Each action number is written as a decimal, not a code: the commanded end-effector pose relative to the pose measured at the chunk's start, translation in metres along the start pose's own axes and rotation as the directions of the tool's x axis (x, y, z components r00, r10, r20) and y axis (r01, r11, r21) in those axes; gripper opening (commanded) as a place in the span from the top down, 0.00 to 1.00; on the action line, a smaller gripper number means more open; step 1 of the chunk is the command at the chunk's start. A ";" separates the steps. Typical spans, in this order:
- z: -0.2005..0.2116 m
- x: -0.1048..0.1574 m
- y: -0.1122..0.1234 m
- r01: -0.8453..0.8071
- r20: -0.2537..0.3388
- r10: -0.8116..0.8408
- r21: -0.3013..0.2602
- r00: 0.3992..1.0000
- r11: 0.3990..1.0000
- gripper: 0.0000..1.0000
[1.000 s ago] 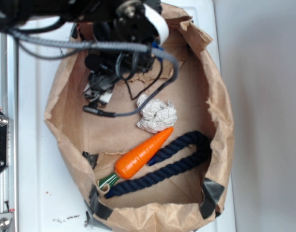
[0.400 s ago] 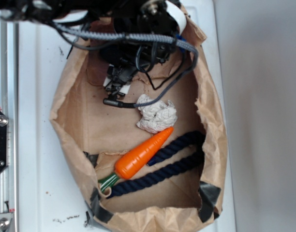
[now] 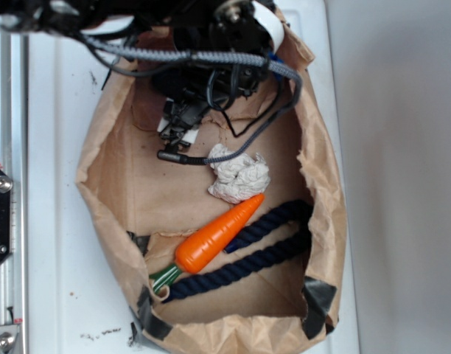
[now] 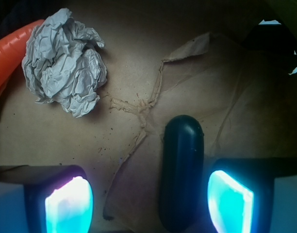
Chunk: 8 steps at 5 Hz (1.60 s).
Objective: Grab the plastic pickle.
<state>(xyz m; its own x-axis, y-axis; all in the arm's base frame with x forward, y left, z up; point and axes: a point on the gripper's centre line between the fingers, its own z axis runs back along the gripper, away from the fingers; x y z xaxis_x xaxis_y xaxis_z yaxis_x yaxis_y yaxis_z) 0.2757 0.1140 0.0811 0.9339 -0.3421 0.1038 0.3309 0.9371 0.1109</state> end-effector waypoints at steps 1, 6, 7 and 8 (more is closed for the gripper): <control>0.006 0.019 0.017 -0.023 0.039 0.020 0.080 0.999 0.997 0.00; -0.024 0.003 -0.013 0.065 -0.035 -0.061 0.123 0.998 0.990 0.00; -0.022 0.002 -0.016 0.037 -0.021 -0.035 0.126 0.999 0.991 1.00; -0.022 -0.001 -0.018 0.043 -0.015 -0.041 0.151 0.999 0.988 1.00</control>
<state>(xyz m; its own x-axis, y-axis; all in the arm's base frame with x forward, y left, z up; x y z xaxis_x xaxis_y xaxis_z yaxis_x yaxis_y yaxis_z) 0.2612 0.1067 0.0338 0.9323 -0.3613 0.0171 0.3499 0.9128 0.2105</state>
